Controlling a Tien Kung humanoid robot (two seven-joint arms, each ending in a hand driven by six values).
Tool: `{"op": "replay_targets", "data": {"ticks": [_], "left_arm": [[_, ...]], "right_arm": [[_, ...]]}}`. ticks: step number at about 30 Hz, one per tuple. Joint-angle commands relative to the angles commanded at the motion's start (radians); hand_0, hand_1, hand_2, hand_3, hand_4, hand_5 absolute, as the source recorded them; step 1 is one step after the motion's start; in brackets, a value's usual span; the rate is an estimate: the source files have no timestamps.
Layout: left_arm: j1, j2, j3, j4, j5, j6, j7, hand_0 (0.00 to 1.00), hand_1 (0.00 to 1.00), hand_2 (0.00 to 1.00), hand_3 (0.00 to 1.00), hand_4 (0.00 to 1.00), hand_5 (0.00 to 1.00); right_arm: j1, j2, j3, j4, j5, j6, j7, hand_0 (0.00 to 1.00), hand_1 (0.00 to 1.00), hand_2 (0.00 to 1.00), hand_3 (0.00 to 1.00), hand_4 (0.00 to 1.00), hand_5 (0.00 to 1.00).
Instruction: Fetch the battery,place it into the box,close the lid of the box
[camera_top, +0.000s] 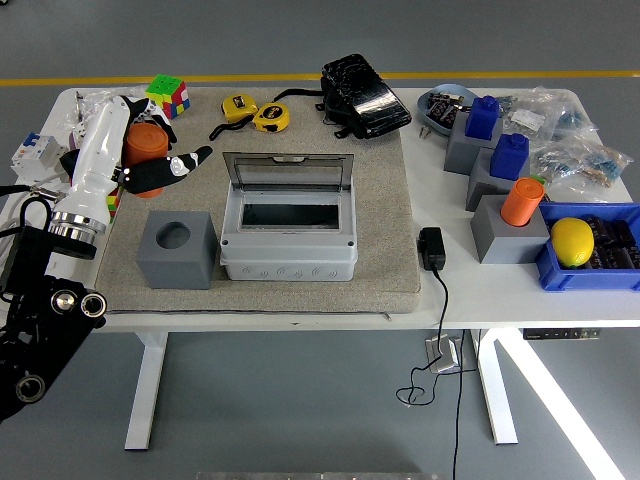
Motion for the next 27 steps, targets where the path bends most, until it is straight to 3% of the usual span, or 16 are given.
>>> {"op": "replay_targets", "data": {"ticks": [3,10,18,27], "left_arm": [[0.016,0.003,0.047,-0.058,0.102,-0.004,0.045,0.013,0.002,0.062,0.061,0.869,0.19],[0.023,0.004,0.144,-0.116,0.263,-0.004,0.106,0.016,0.002,0.064,0.063,0.864,0.171],[-0.002,0.001,0.262,-0.057,0.35,0.032,0.128,0.017,0.002,0.064,0.062,0.862,0.163],[-0.061,-0.013,0.315,0.035,0.43,0.046,0.139,0.018,0.002,0.064,0.063,0.851,0.146]], "right_arm": [[0.0,0.0,0.003,0.0,-0.001,0.0,0.0,0.851,0.851,0.817,0.864,0.998,0.998],[0.0,0.0,0.012,0.0,-0.01,-0.001,0.0,0.851,0.851,0.817,0.864,0.998,0.998],[0.005,0.0,0.017,0.0,-0.012,-0.002,-0.001,0.851,0.851,0.817,0.865,0.998,0.998],[0.01,0.001,0.024,0.0,-0.02,-0.003,-0.002,0.851,0.85,0.816,0.866,0.998,0.998]]}}
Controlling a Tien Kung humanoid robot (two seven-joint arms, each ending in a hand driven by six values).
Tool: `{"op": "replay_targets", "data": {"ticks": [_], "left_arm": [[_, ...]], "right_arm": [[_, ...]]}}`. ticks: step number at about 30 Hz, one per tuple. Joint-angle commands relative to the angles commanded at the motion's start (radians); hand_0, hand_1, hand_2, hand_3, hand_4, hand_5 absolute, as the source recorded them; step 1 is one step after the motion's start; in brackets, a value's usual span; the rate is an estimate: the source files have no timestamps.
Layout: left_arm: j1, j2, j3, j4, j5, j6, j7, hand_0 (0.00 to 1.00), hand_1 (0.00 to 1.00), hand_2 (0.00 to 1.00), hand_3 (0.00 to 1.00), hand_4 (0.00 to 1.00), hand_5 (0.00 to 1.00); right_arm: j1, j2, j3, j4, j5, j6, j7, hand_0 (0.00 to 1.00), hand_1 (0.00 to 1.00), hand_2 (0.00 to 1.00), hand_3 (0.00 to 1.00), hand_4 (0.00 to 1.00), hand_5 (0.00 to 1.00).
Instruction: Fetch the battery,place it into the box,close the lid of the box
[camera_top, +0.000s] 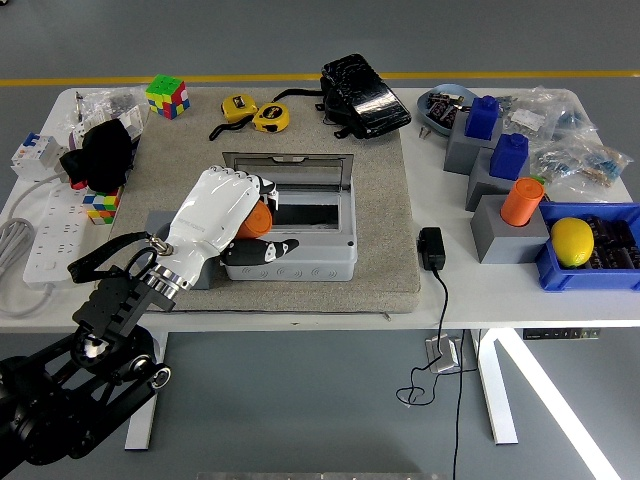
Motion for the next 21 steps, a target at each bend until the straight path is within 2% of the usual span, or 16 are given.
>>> {"op": "replay_targets", "data": {"ticks": [12,21], "left_arm": [[-0.07,-0.037,0.043,0.117,0.0,-0.009,0.021,0.018,0.002,0.064,0.064,0.843,0.139],[-0.151,-0.071,0.063,0.192,0.0,-0.017,0.016,0.017,0.002,0.064,0.063,0.838,0.135]], "right_arm": [[0.007,0.0,0.015,0.0,-0.019,0.0,-0.003,0.85,0.85,0.816,0.865,0.998,0.998],[0.02,0.001,0.018,0.0,-0.032,0.001,-0.006,0.85,0.851,0.817,0.865,0.998,0.998]]}}
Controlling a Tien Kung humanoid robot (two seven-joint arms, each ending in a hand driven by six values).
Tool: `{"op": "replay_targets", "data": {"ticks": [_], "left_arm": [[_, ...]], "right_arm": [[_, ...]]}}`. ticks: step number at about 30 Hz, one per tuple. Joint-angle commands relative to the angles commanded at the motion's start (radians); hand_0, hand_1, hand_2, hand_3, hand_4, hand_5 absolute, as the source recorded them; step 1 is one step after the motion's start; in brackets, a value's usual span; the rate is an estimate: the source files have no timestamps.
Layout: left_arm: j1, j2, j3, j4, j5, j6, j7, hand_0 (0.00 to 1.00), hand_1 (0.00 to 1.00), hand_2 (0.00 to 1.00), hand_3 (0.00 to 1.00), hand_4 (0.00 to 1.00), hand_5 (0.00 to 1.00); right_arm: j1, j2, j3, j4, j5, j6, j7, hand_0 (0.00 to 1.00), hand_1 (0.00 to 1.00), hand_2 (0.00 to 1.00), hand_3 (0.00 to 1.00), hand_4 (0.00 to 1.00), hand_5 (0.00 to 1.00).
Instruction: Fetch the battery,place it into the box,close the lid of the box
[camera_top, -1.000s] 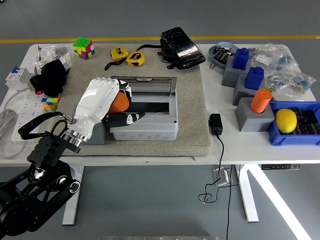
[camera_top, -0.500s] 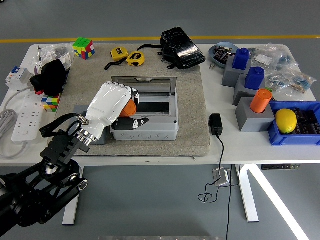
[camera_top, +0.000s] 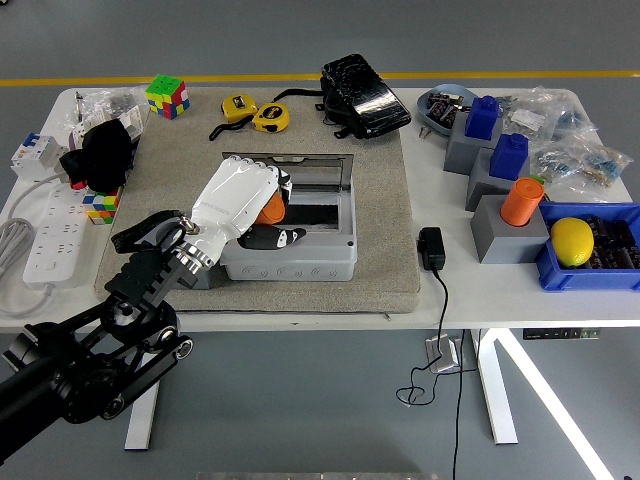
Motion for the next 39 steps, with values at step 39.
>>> {"op": "replay_targets", "data": {"ticks": [39], "left_arm": [[-0.105,-0.108,0.092,0.208,-0.007,0.065,-0.094,0.019,0.002,0.064,0.064,0.808,0.121]], "right_arm": [[0.002,0.0,-0.002,0.0,-0.016,0.001,-0.006,0.851,0.852,0.817,0.865,0.998,0.998]]}}
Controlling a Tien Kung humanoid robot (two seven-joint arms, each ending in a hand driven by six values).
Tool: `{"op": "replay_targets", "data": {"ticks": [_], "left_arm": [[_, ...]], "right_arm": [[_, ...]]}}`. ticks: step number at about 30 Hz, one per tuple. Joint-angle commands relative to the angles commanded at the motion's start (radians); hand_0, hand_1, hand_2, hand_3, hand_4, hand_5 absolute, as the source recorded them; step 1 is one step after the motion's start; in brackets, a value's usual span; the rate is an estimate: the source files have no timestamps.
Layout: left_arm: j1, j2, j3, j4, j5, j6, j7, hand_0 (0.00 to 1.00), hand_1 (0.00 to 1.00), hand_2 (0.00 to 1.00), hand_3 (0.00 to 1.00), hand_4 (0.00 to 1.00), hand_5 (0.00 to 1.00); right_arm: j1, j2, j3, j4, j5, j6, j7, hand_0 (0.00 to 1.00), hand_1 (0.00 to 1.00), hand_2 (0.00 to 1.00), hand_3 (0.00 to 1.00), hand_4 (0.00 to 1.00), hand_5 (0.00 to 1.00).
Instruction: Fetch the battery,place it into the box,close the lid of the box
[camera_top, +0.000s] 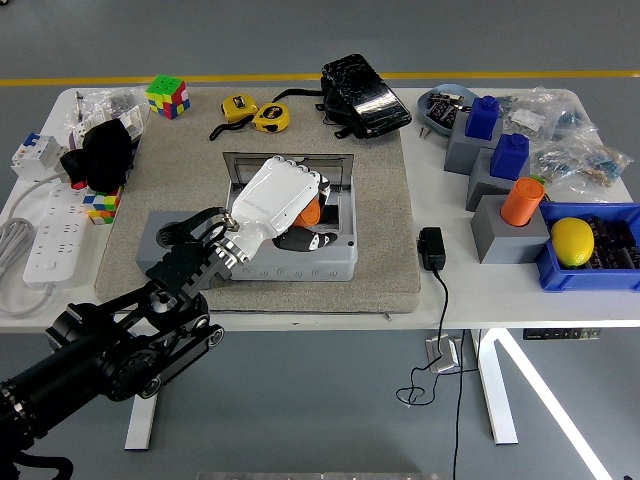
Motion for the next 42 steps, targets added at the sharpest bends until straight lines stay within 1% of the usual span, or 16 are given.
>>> {"op": "replay_targets", "data": {"ticks": [4,9,15,24,26,27,32,33,38,39,42], "left_arm": [[-0.006,-0.012,-0.006,0.007,-0.003,0.006,-0.007,0.02,0.002,0.066,0.064,0.804,0.121],[-0.009,-0.021,-0.011,0.015,-0.006,0.01,-0.008,0.021,0.002,0.066,0.065,0.805,0.121],[-0.01,-0.03,-0.009,0.042,-0.028,0.019,-0.023,0.026,0.004,0.066,0.066,0.804,0.122],[-0.005,-0.033,-0.005,0.063,-0.054,0.025,-0.05,0.025,0.009,0.069,0.066,0.807,0.128],[-0.004,-0.033,-0.005,0.063,-0.056,0.025,-0.054,0.025,0.009,0.069,0.066,0.807,0.128],[-0.004,-0.033,-0.006,0.063,-0.057,0.025,-0.056,0.033,0.023,0.085,0.083,0.814,0.134],[-0.005,-0.035,-0.008,0.058,-0.062,0.016,-0.062,0.033,0.023,0.085,0.083,0.814,0.134],[-0.005,-0.035,-0.008,0.057,-0.064,0.013,-0.063,0.061,0.084,0.136,0.125,0.861,0.185],[-0.004,-0.035,-0.018,0.056,-0.083,-0.025,-0.074,0.061,0.084,0.136,0.125,0.861,0.185],[-0.004,-0.035,-0.02,0.057,-0.082,-0.032,-0.075,0.181,0.277,0.322,0.322,0.998,0.372],[-0.003,-0.036,-0.024,0.06,-0.083,-0.045,-0.078,0.181,0.277,0.322,0.322,0.998,0.372]], "right_arm": [[0.004,0.0,-0.008,0.0,0.007,0.0,0.001,0.85,0.852,0.817,0.864,0.998,0.998],[0.004,0.001,-0.007,0.0,0.005,0.0,0.0,0.85,0.852,0.817,0.864,0.998,0.998],[0.005,0.002,-0.012,0.0,0.012,0.0,0.001,0.852,0.852,0.817,0.864,0.998,0.998],[0.006,0.001,-0.018,0.0,0.018,0.0,0.002,0.851,0.852,0.817,0.865,0.998,0.998],[0.007,0.001,-0.018,0.0,0.018,0.0,0.001,0.851,0.852,0.817,0.865,0.998,0.998],[0.007,0.002,-0.018,0.0,0.018,0.0,0.001,0.851,0.852,0.816,0.864,0.998,0.998],[0.009,0.002,-0.018,0.0,0.018,0.001,0.001,0.851,0.852,0.816,0.864,0.998,0.998],[0.009,0.002,-0.017,0.0,0.018,0.001,0.001,0.851,0.851,0.816,0.864,0.998,0.998],[0.009,0.001,-0.019,0.0,0.018,0.002,0.0,0.851,0.851,0.816,0.864,0.998,0.998],[0.009,0.001,-0.019,0.0,0.019,0.002,0.0,0.85,0.852,0.817,0.864,0.998,0.998],[0.008,0.001,-0.022,0.0,0.021,0.002,0.0,0.85,0.852,0.817,0.864,0.998,0.998]]}}
